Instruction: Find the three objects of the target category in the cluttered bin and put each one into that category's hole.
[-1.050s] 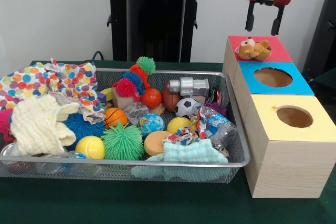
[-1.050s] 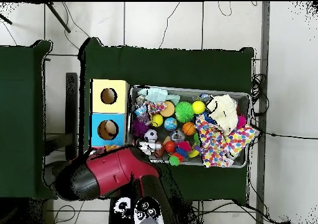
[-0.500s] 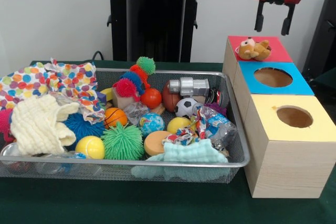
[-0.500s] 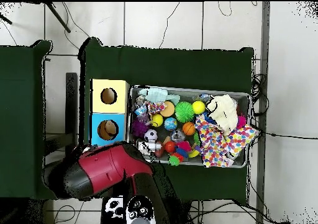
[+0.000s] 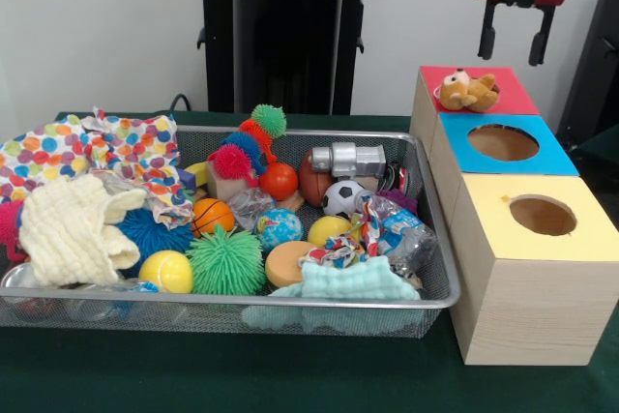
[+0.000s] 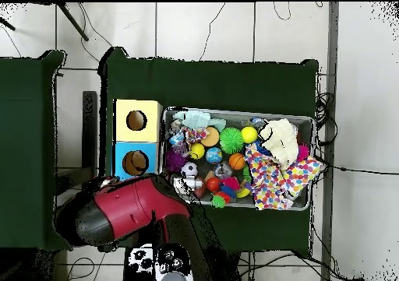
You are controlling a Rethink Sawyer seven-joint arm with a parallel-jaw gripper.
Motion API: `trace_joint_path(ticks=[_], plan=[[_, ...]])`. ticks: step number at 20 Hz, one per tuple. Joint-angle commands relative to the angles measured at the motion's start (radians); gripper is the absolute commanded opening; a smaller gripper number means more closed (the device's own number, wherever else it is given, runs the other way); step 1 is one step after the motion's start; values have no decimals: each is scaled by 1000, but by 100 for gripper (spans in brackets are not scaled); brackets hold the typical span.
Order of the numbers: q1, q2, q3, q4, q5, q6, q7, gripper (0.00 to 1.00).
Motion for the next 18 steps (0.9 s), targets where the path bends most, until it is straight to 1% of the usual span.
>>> trace_joint_path(ticks=[1,7,8,13,15,16,18], plan=[[-25,33,3,-58,0,72,-18,100],[-32,32,4,-59,-9,68,-31,100],[-34,32,6,-57,-9,66,-34,0],[-35,31,2,-53,-10,63,-29,0],[-31,34,-4,-64,-16,76,-29,0],[-35,36,-2,-67,-14,85,-34,0],[-50,46,0,-61,-18,69,-44,0]])
